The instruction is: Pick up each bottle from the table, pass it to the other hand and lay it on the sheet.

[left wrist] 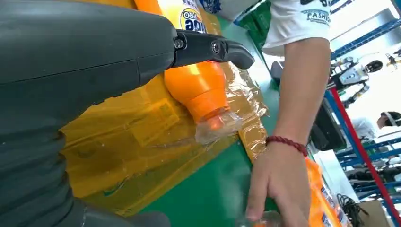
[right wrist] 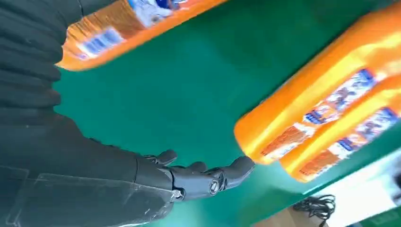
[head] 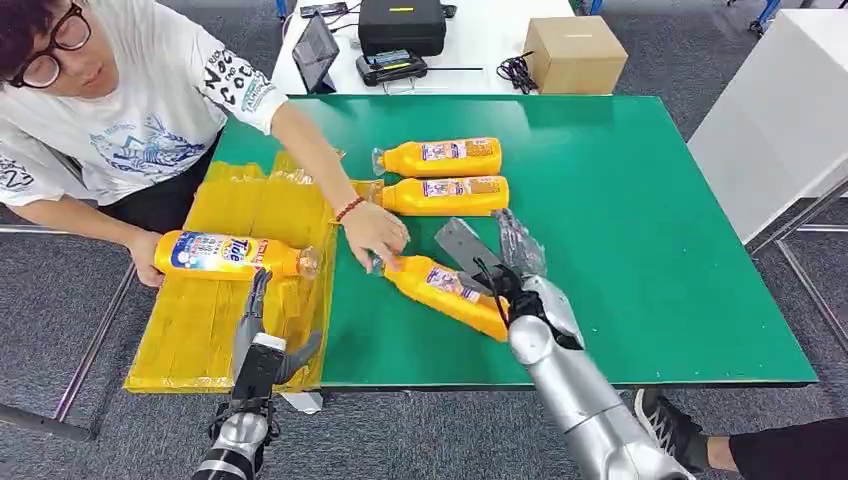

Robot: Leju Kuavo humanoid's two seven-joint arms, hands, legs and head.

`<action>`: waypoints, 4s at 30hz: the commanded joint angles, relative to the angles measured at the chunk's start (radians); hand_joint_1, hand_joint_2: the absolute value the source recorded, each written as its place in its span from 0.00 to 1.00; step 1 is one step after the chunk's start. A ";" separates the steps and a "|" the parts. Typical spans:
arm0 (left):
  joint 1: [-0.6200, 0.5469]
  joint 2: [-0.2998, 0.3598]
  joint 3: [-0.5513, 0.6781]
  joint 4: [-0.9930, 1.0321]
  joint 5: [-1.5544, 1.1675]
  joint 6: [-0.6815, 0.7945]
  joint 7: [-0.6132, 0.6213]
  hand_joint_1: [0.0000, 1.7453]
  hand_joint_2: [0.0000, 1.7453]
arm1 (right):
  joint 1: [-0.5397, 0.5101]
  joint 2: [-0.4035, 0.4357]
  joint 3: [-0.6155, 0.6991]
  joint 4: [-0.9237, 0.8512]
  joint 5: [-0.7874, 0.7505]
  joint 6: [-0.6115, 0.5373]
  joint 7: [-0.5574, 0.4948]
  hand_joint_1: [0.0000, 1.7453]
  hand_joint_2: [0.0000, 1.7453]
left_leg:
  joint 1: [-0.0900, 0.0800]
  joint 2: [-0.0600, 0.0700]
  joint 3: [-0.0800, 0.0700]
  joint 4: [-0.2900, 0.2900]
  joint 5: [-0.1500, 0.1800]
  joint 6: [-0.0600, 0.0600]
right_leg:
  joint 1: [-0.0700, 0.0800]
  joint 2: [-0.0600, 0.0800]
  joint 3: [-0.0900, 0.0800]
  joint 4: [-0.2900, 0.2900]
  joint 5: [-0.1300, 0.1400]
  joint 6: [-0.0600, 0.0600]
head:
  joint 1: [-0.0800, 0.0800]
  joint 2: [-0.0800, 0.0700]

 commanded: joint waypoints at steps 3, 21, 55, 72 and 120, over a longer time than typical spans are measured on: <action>-0.053 -0.003 0.052 0.096 -0.015 -0.001 0.008 0.00 1.00 | -0.192 0.025 0.105 0.316 0.007 0.064 0.015 0.00 1.00 | 0.001 0.002 0.003 0.000 -0.001 -0.002 | 0.002 0.002 0.003 -0.001 0.000 -0.002 | 0.000 0.000; -0.056 0.006 0.061 0.101 -0.013 -0.013 -0.003 0.00 1.00 | -0.145 0.002 0.118 0.285 -0.066 0.123 -0.077 0.00 1.00 | 0.002 0.000 0.004 0.000 -0.001 -0.003 | 0.002 -0.001 0.004 -0.001 -0.001 -0.003 | 0.000 0.000; -0.116 -0.009 -0.035 0.201 0.075 -0.022 -0.037 0.00 1.00 | -0.286 -0.459 0.484 0.083 -0.504 0.474 -0.119 0.00 1.00 | 0.000 -0.001 0.001 0.002 -0.002 -0.001 | 0.001 -0.001 0.003 0.000 -0.001 -0.002 | 0.000 0.000; -0.128 -0.023 -0.063 0.217 0.102 -0.036 -0.037 0.00 1.00 | -0.446 -0.235 0.633 0.324 -0.386 0.422 -0.151 0.00 1.00 | 0.001 0.003 0.002 0.001 -0.001 -0.001 | 0.001 0.002 0.002 0.000 0.000 -0.001 | 0.000 0.000; -0.156 -0.039 -0.083 0.267 0.105 -0.029 -0.036 0.00 1.00 | -0.379 -0.126 0.765 0.479 -0.361 0.424 -0.202 0.00 1.00 | 0.001 0.000 0.003 0.000 -0.001 -0.001 | 0.002 0.000 0.004 -0.002 0.000 -0.002 | 0.000 0.000</action>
